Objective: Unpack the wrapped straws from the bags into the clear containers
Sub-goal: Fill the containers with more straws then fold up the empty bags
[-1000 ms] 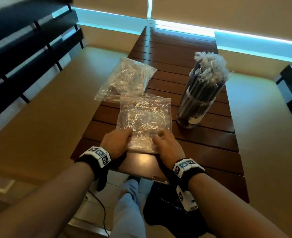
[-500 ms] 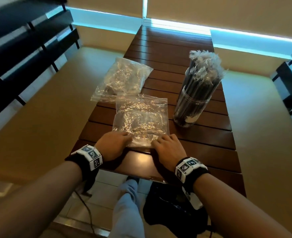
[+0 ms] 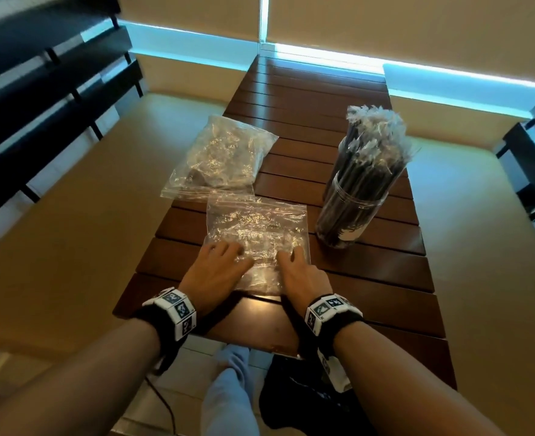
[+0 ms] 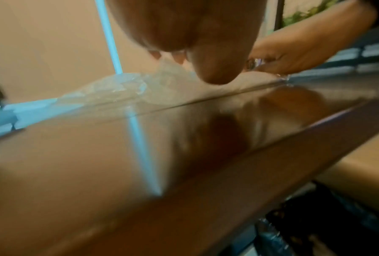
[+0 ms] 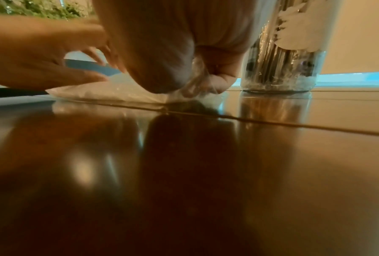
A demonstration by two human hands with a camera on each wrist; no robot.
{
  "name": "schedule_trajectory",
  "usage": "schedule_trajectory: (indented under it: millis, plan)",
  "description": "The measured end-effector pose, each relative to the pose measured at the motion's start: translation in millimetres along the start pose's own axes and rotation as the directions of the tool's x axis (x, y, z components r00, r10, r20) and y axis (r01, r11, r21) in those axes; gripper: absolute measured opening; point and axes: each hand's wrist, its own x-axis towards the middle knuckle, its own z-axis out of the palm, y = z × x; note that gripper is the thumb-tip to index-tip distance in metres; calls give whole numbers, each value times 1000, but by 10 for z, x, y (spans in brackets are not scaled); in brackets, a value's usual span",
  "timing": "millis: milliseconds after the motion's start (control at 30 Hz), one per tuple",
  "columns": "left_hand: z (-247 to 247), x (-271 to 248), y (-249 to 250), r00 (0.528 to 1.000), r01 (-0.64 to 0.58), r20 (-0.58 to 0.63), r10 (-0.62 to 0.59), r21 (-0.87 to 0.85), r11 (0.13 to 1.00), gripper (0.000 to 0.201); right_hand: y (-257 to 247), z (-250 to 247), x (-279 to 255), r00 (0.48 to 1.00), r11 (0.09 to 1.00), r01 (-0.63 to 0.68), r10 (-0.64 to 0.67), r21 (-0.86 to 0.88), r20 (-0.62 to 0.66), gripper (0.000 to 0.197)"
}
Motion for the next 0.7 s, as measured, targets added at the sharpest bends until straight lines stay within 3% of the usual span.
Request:
schedule_trajectory:
  millis: [33, 100, 200, 300, 400, 467, 567, 633, 700]
  plan:
    - [4, -31, -25, 992, -127, -18, 127, 21, 992, 23, -12, 1, 18, 1000, 1000, -19, 18, 4, 14, 30]
    - [27, -113, -118, 969, -239, 50, 243, -78, 968, 29, -9, -10, 47, 999, 999, -38, 38, -6, 12, 29]
    - [16, -172, -173, 976, -172, 97, 193, -187, 967, 21, 11, -40, 14, 981, 984, 127, -143, -124, -132, 31]
    - [3, -93, -139, 992, -70, 83, 90, -222, 973, 32, -36, 1, -65, 918, 906, 383, -395, -181, -32, 47]
    - [-41, 111, -187, 973, 128, 220, -68, -273, 954, 31, -14, -66, -17, 941, 940, 335, -337, -58, -30, 35]
    - [-36, 183, -222, 949, 182, 299, -103, -249, 951, 28, 32, -105, 76, 962, 960, 273, -272, 64, -25, 34]
    - [25, 234, -237, 954, 215, 265, -139, -286, 934, 10, 76, -113, 219, 970, 961, 241, -239, 138, -29, 30]
    - [48, 266, -227, 951, 256, 246, -190, -275, 927, 13, 103, -103, 314, 983, 965, 180, -171, 189, -65, 24]
    - [80, 285, -231, 951, 270, 210, -228, -204, 941, 19, 84, -90, 358, 966, 977, 206, -196, 46, -168, 25]
